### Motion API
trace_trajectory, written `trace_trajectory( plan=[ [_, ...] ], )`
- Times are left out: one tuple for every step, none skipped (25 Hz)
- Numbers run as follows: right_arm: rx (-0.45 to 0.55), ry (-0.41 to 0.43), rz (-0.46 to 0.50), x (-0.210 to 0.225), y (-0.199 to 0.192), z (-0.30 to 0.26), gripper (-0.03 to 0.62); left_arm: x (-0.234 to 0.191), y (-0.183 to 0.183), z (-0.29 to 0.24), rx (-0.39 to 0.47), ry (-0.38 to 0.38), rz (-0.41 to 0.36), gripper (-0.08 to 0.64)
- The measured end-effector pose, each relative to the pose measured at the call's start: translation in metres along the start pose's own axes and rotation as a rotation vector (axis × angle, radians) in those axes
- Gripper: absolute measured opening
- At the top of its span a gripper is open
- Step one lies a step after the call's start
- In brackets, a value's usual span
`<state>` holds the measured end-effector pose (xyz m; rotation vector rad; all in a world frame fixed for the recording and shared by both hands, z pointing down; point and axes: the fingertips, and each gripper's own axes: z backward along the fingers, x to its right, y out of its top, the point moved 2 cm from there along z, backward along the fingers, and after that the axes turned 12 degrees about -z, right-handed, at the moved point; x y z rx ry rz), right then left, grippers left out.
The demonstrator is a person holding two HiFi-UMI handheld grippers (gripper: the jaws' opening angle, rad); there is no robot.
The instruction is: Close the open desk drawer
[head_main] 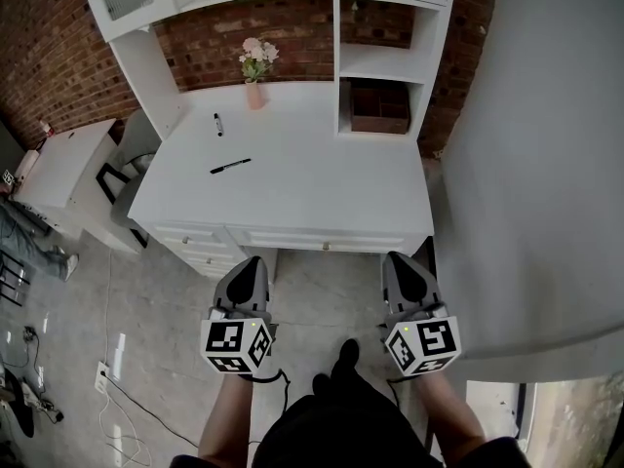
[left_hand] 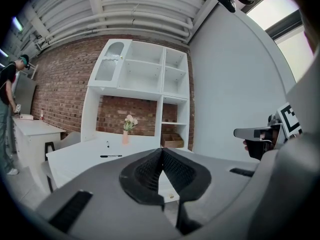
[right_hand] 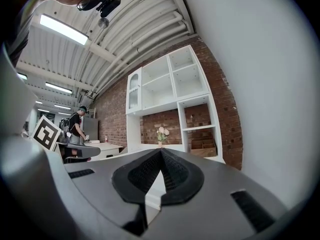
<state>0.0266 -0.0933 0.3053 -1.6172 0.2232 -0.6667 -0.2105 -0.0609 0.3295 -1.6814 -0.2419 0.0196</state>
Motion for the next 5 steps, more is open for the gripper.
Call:
trace_trajectory(
  plan=[
    [0.001,-0.002,-0.003,0.0003,-0.0001,0.0000,0.005,-0.0002,0.0007,0.0000,0.001,0.000,-0.004,0.009],
    [0.001,-0.004,-0.006,0.0004,-0.0001,0.0001,0.005,-0.0006,0.0014,0.0001,0.002,0.000,-0.007,0.009],
    [0.003,-0.006,-0.009,0.0003,0.0001,0.0002,0.005,-0.0010,0.0020,0.0003,0.003,-0.001,-0.009,0.009],
    [0.004,-0.007,-0.011,0.0000,0.0004,0.0003,0.005,-0.0014,0.0027,0.0005,0.004,-0.003,-0.010,0.009],
    [0.005,-0.009,-0.013,-0.0004,0.0007,0.0005,0.005,-0.0017,0.0034,0.0009,0.005,-0.004,-0.012,0.009]
  ],
)
